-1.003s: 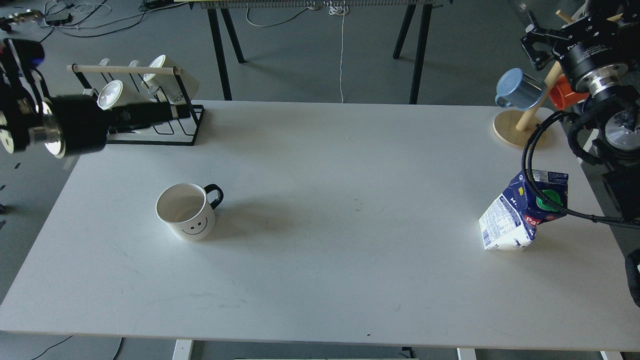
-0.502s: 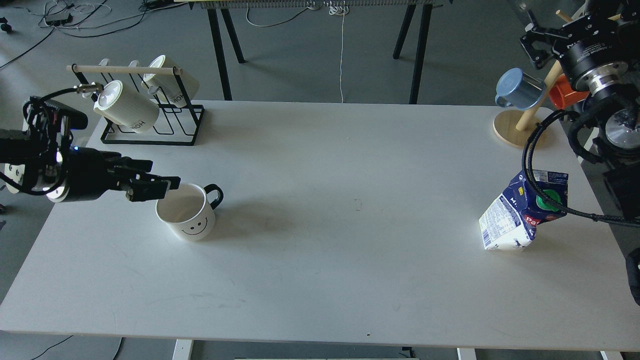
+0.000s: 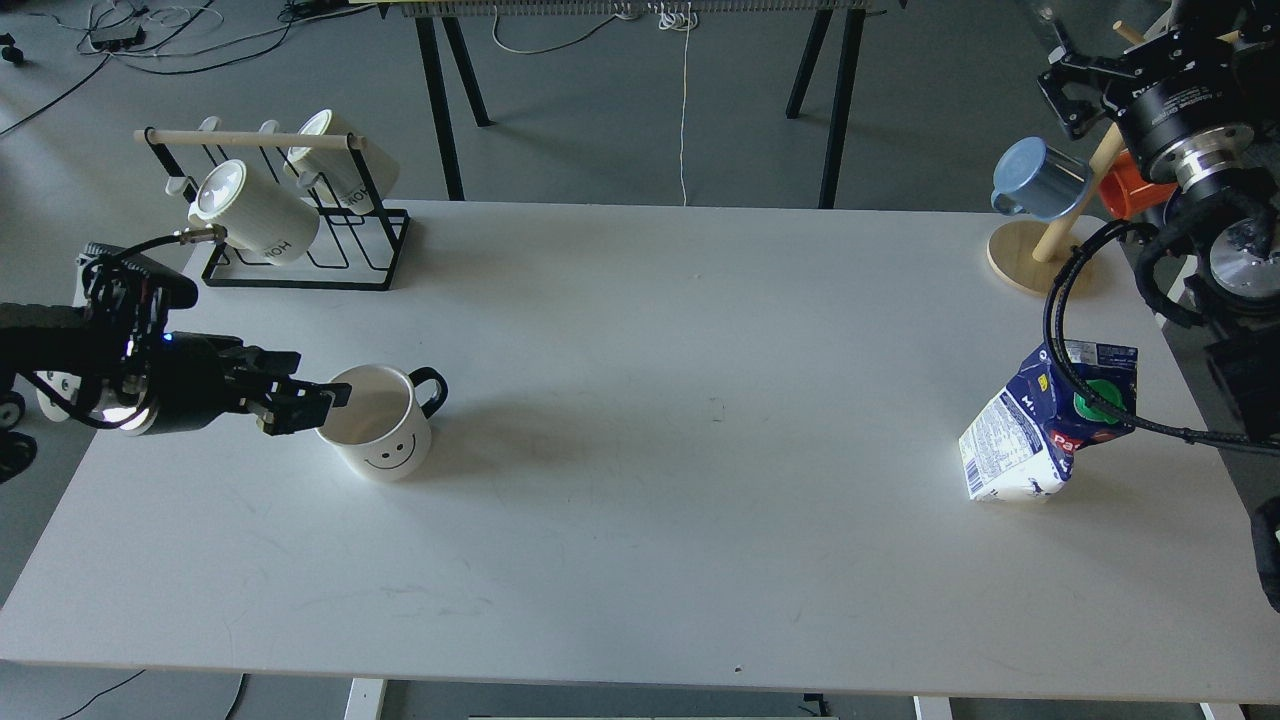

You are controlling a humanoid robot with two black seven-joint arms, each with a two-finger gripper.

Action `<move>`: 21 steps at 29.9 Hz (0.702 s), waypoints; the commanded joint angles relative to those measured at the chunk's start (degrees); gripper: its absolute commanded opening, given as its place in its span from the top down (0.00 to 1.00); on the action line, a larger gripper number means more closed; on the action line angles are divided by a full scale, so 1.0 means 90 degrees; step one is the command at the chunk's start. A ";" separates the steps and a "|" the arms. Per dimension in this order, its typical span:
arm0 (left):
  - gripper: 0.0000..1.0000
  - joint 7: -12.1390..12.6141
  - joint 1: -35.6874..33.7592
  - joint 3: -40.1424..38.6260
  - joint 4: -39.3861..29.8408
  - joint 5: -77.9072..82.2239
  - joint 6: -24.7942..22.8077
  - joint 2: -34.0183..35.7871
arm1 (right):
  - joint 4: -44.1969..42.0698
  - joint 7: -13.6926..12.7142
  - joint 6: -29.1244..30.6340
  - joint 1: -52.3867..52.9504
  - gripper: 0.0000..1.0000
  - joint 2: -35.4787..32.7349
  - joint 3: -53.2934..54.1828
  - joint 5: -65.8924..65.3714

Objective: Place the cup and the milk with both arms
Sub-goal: 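Reach the left gripper to the white smiley mug and grasp its rim, then slide the white mug with the left gripper toward the table center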

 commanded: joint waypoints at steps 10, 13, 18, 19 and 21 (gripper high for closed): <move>0.73 -0.0001 0.0011 0.0072 0.0408 0.0293 0.0014 -0.0388 | -0.0007 0.0001 0.0000 -0.0029 0.01 -0.0047 0.0009 0.0001; 0.87 -0.0020 0.0010 0.0072 0.0320 0.0421 -0.0025 -0.0398 | -0.0007 0.0001 0.0000 -0.0029 0.01 -0.0047 0.0009 0.0001; 0.95 -0.0020 -0.0009 0.0072 0.0135 0.0421 -0.0094 -0.0398 | -0.0007 0.0010 0.0000 -0.0029 0.01 -0.0047 0.0009 0.0001; 0.96 -0.0020 -0.0009 0.0072 0.0086 0.0421 -0.0113 -0.0398 | -0.0007 0.0010 0.0000 -0.0038 0.01 -0.0047 0.0009 0.0001; 0.98 -0.0030 -0.0048 0.0072 0.0008 0.0421 -0.0123 -0.0398 | -0.0007 0.0010 0.0000 -0.0039 0.01 -0.0047 0.0009 0.0001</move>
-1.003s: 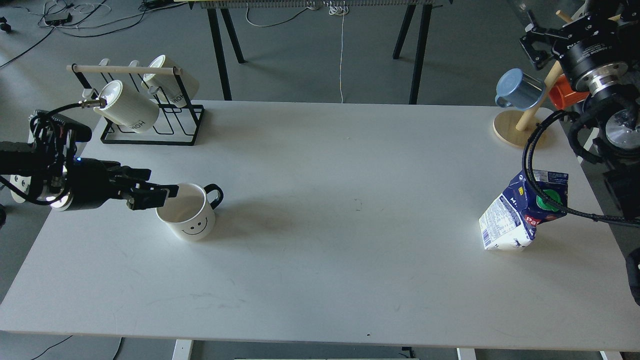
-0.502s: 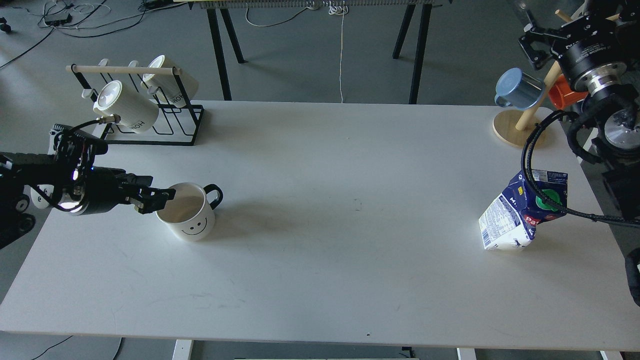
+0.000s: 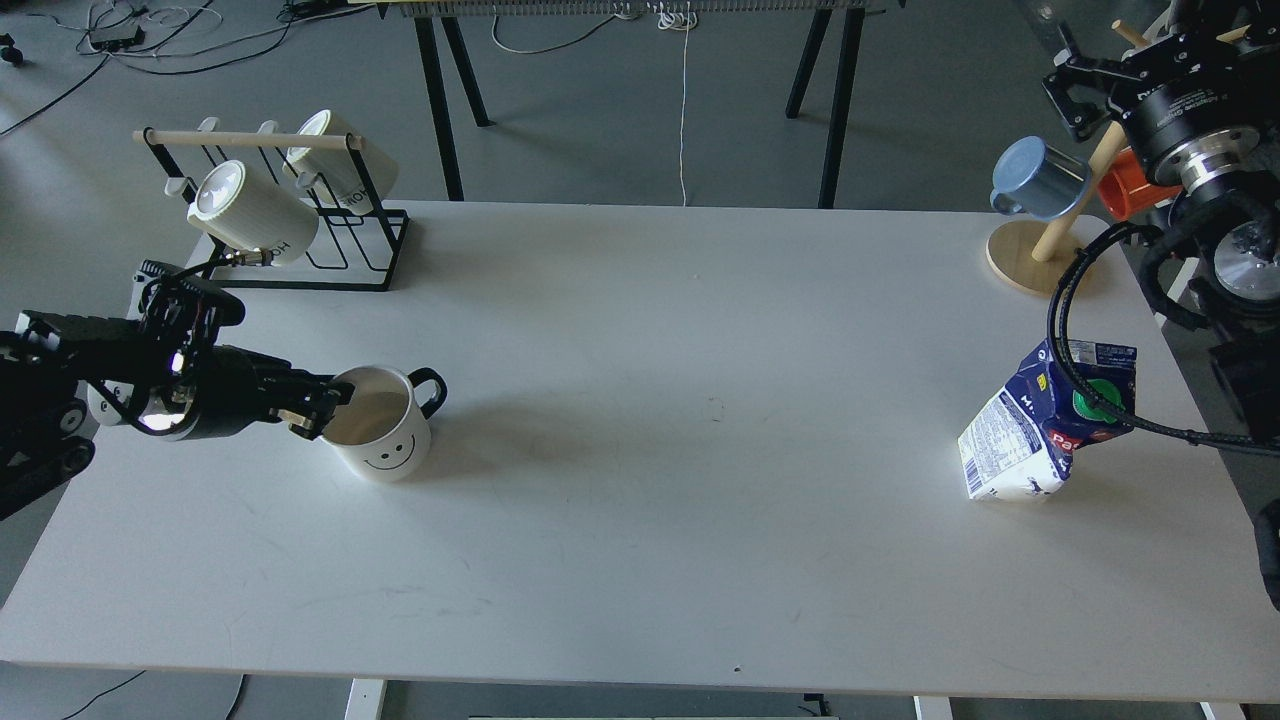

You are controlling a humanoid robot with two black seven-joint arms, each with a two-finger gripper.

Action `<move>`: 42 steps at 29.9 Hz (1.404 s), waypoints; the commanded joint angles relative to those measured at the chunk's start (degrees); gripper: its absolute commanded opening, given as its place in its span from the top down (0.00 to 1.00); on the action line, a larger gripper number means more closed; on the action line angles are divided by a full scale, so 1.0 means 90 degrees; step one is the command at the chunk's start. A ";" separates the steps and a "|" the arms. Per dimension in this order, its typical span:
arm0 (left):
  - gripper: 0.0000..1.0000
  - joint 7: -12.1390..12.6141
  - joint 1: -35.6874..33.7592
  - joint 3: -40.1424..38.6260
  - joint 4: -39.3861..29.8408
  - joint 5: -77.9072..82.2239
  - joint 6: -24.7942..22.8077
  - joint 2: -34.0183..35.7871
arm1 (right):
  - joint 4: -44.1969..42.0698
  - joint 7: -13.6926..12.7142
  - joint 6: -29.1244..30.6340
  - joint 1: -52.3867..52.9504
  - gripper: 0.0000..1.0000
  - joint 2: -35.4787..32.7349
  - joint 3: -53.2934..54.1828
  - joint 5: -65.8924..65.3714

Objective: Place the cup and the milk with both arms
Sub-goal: 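Slide the white mug with the left gripper toward the table center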

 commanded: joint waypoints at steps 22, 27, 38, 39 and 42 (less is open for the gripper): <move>0.98 0.0922 -0.1420 0.0185 -0.0660 0.0378 -0.0648 -0.3446 | -0.0019 -0.0185 0.0000 0.0824 0.01 -0.0723 -0.0020 -0.0019; 0.98 0.0922 -0.1352 0.0225 -0.0620 0.1091 -0.0648 -0.3926 | 0.0001 -0.0185 0.0000 0.0952 0.01 -0.0645 -0.0020 -0.0009; 0.95 0.0873 -0.1215 0.0225 -0.0093 0.1200 -0.0648 -0.4317 | 0.0010 -0.0176 0.0000 0.0933 0.01 -0.0420 -0.0030 -0.0019; 0.95 0.0873 -0.1186 0.0215 -0.0074 0.1190 -0.0648 -0.4327 | 0.0010 -0.0176 0.0000 0.0933 0.01 -0.0430 -0.0030 -0.0019; 0.90 0.0873 -0.1176 0.0195 -0.0074 0.1190 -0.0648 -0.4337 | 0.0020 -0.0176 0.0000 0.0933 0.01 -0.0459 -0.0030 -0.0019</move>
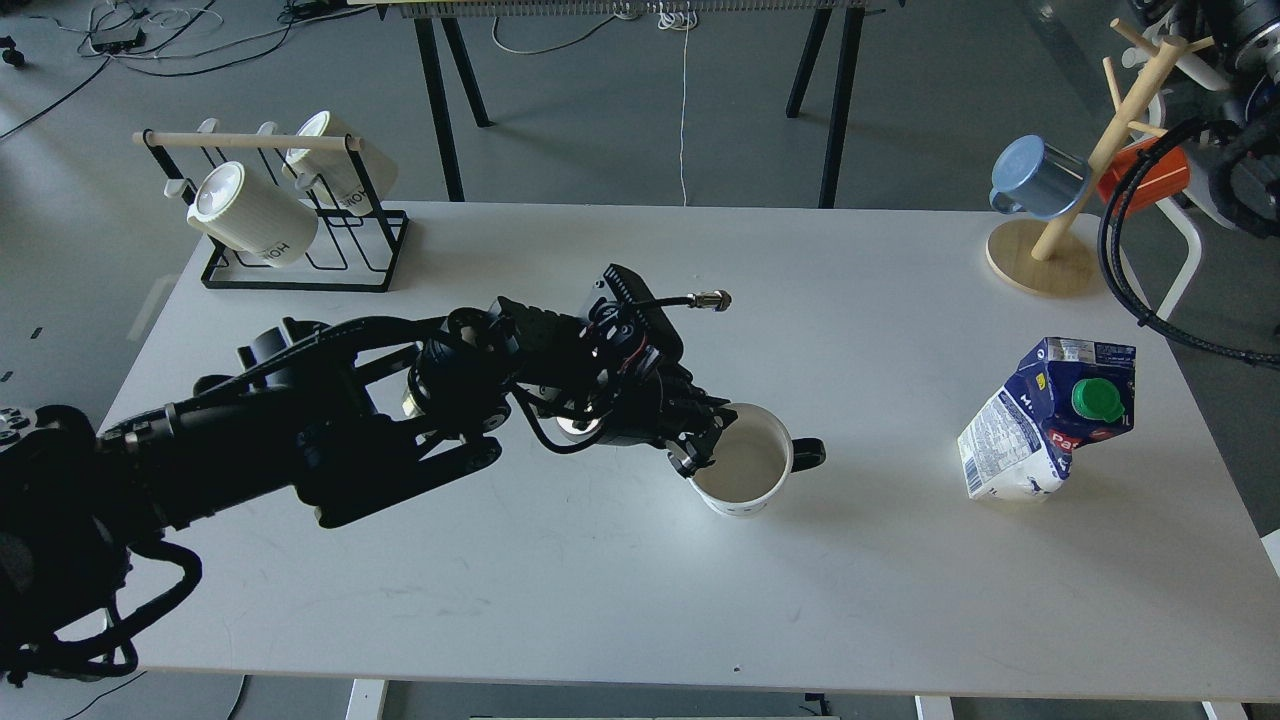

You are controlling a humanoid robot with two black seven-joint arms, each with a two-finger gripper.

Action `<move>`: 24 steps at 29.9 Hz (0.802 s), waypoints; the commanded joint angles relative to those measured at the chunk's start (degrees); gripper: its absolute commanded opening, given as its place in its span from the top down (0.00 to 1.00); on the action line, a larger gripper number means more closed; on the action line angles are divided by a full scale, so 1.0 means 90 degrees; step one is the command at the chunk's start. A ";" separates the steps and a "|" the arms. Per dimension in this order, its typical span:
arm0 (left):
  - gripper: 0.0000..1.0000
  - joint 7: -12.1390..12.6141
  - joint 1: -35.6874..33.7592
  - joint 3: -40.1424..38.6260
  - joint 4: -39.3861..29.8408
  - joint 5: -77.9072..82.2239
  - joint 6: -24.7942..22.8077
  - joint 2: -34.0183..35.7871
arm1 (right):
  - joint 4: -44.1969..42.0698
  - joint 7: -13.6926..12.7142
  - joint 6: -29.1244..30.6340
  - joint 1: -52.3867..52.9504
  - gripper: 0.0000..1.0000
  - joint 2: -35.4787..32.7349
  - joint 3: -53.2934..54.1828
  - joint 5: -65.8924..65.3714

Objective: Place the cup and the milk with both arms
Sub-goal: 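Slide the white mug with the left gripper toward the table center, then release the mug and lift the left arm back toward the rack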

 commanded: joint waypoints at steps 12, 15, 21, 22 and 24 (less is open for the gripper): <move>0.24 -0.0595 0.0057 -0.0491 -0.0043 -0.0182 0.0001 0.0269 | 0.0748 0.0000 0.0000 -0.0364 0.01 -0.0392 0.0020 -0.0001; 0.22 -0.1161 0.0077 -0.0950 -0.0034 -0.0523 0.0001 0.0425 | 0.1148 0.0010 0.0000 -0.0637 0.01 -0.0704 0.0098 0.0009; 0.11 -0.1544 0.0193 -0.2053 0.0258 -0.2318 0.0001 0.0767 | 0.2330 0.0039 0.0000 -0.1827 0.01 -0.1691 0.0449 0.0126; 0.09 -0.1544 0.0252 -0.2306 0.0501 -0.2825 0.0001 0.0758 | 0.2525 0.0049 0.0000 -0.2149 0.01 -0.1798 0.0566 0.0213; 0.05 -0.1544 0.0272 -0.2756 0.1048 -0.3859 0.0001 0.0689 | 0.2915 0.0097 0.0000 -0.2774 0.01 -0.1906 0.0800 0.0437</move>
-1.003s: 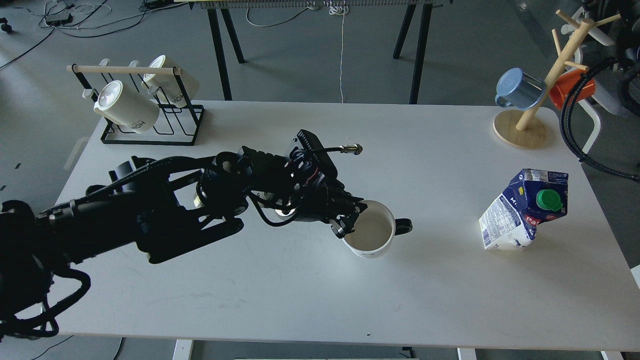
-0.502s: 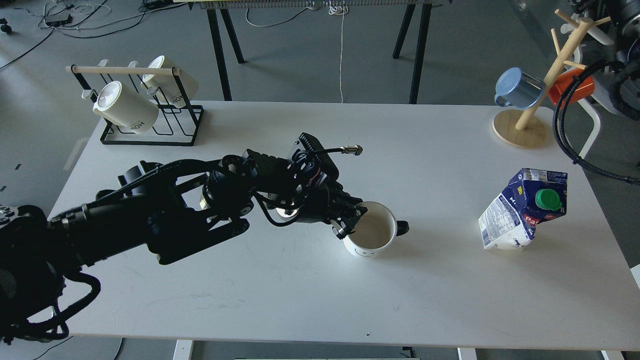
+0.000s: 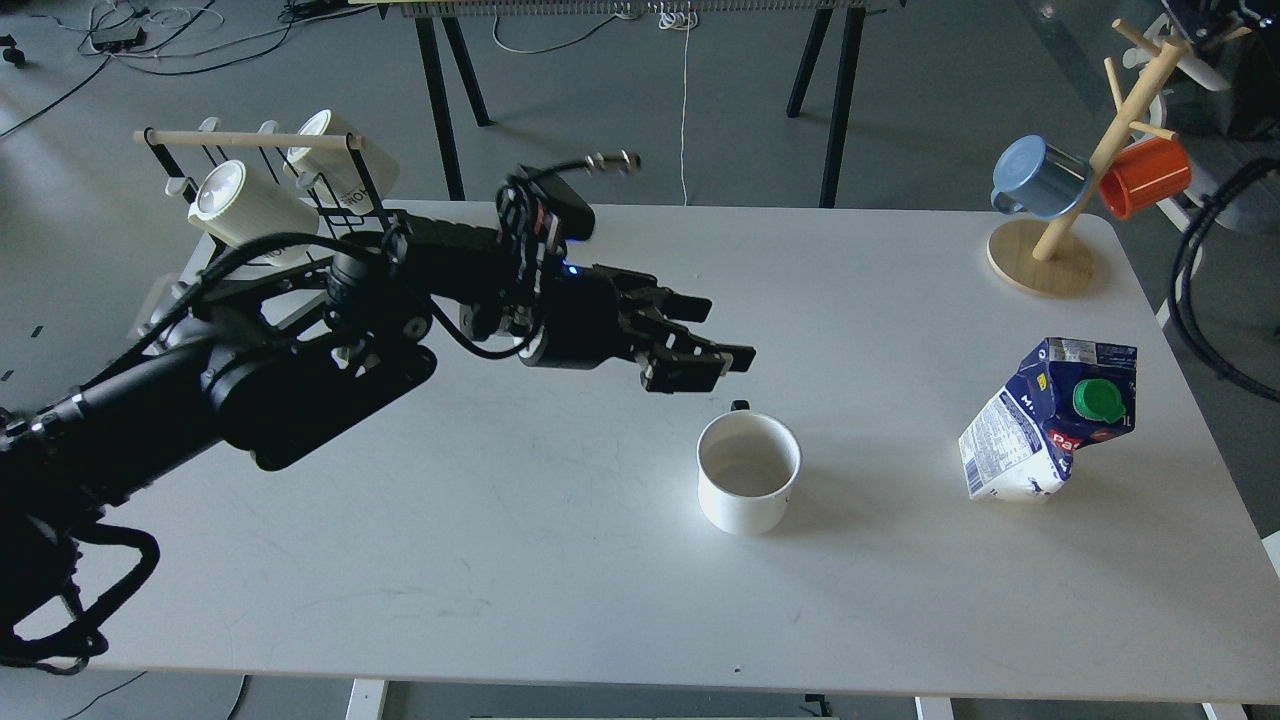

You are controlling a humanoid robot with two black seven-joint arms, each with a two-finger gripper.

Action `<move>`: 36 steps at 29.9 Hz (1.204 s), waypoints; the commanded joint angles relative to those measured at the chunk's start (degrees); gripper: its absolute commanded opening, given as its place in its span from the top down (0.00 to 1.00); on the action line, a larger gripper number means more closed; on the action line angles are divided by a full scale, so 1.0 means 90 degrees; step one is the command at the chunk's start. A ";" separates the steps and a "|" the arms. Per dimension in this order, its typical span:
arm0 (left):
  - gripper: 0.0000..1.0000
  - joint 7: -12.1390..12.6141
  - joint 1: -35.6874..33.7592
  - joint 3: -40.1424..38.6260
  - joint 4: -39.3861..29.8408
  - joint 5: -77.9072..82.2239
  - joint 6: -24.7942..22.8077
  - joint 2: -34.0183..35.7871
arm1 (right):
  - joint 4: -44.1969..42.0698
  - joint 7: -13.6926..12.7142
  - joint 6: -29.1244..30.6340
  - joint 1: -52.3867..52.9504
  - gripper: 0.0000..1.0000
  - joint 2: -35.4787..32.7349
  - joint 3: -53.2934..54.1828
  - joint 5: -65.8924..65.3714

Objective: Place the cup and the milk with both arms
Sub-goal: 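Release the mug and lift the left arm back toward the rack, then reach the right gripper to the milk carton and grasp it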

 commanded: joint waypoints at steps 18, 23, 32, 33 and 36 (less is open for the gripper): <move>0.00 0.0137 -0.0295 -0.1520 0.2607 -0.7815 0.1322 -0.0698 | 0.2502 0.0323 0.0000 -0.6086 0.02 -0.0376 0.3027 0.0523; 0.00 0.0625 -0.0276 -0.1578 0.2637 -0.8686 0.1332 -0.0844 | 0.3216 0.0655 0.0000 -0.7239 0.04 0.0092 0.3018 0.0455; 0.00 0.0626 -0.0295 -0.1725 0.3389 -0.8706 0.1527 -0.1030 | 0.3617 0.0646 0.0000 -0.7788 0.04 0.1127 0.2500 0.0016; 0.00 0.0616 -0.0295 -0.1735 0.3389 -0.8706 0.1527 -0.1079 | 0.3685 0.0646 0.0000 -0.7788 0.04 0.1254 0.2490 -0.0101; 0.00 0.0616 -0.0363 -0.1735 0.3389 -0.8706 0.1527 -0.1167 | 0.3774 0.0646 0.0000 -0.7788 0.04 0.1625 0.2471 -0.0520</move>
